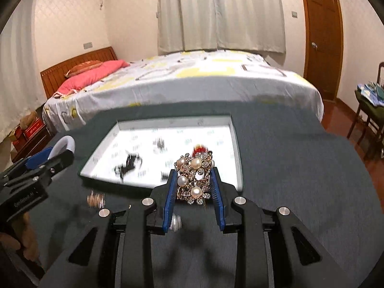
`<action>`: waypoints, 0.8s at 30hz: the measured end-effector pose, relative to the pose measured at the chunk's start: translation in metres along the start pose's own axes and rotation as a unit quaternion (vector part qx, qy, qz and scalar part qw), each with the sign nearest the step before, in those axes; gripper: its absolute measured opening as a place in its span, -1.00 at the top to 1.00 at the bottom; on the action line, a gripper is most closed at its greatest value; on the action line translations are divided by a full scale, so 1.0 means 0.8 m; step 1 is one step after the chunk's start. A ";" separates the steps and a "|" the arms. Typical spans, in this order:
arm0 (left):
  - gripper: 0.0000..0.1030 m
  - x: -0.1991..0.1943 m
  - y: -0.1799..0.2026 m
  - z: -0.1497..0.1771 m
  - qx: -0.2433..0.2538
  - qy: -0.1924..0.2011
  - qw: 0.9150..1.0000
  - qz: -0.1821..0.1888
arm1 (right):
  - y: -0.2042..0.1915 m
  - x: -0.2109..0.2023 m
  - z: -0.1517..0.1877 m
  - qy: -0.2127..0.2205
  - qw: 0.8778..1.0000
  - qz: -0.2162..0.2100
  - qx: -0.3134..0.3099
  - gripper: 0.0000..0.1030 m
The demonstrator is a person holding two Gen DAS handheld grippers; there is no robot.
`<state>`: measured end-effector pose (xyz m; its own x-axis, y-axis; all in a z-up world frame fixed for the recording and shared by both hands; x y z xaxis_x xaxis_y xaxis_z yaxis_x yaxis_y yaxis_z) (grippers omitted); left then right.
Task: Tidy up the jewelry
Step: 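Lift the bangle with the left tool while the right tool grasps and lifts the pearl flower brooch, then open both tools to drop the bangle and pearl brooch into the tray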
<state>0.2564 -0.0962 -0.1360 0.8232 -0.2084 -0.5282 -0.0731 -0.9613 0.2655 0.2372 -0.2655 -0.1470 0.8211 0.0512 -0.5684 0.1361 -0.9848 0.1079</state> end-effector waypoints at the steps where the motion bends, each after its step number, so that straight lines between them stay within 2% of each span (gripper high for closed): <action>1: -0.34 0.005 0.003 -0.007 0.002 0.004 1.000 0.001 | 0.002 0.007 -0.010 0.005 1.000 0.000 0.000 0.44; 8: -0.34 0.070 0.017 -0.055 0.010 0.012 1.000 -0.003 | 0.018 0.064 -0.073 0.026 1.000 0.003 0.002 0.44; 12: -0.34 0.112 0.016 -0.071 0.006 0.003 1.000 -0.008 | 0.026 0.104 -0.090 0.021 1.000 0.006 -0.001 0.44; 16: -0.34 0.159 0.012 -0.076 0.005 -0.018 1.000 -0.019 | 0.031 0.153 -0.090 -0.004 1.000 0.004 0.001 0.44; 24: -0.34 0.243 -0.010 -0.056 -0.011 -0.095 0.995 -0.042 | 0.040 0.229 -0.064 -0.081 0.996 -0.022 0.030 0.44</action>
<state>0.4423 -0.1212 -0.2045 0.7045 -0.1596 -0.6916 0.0063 -0.9730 0.2309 0.4205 -0.2788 -0.2059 0.7143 0.0716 -0.6961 0.1320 -0.9907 0.0336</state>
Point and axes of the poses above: each gripper's, at about its wrist camera, not at the fingertips, and x roughly the way its jaws point, y to its right, z to its underside, the point moved 9 cm from there along x, roughly the way its jaws point, and after that the axes turned 15 degrees about -x, right-handed, at the moved point
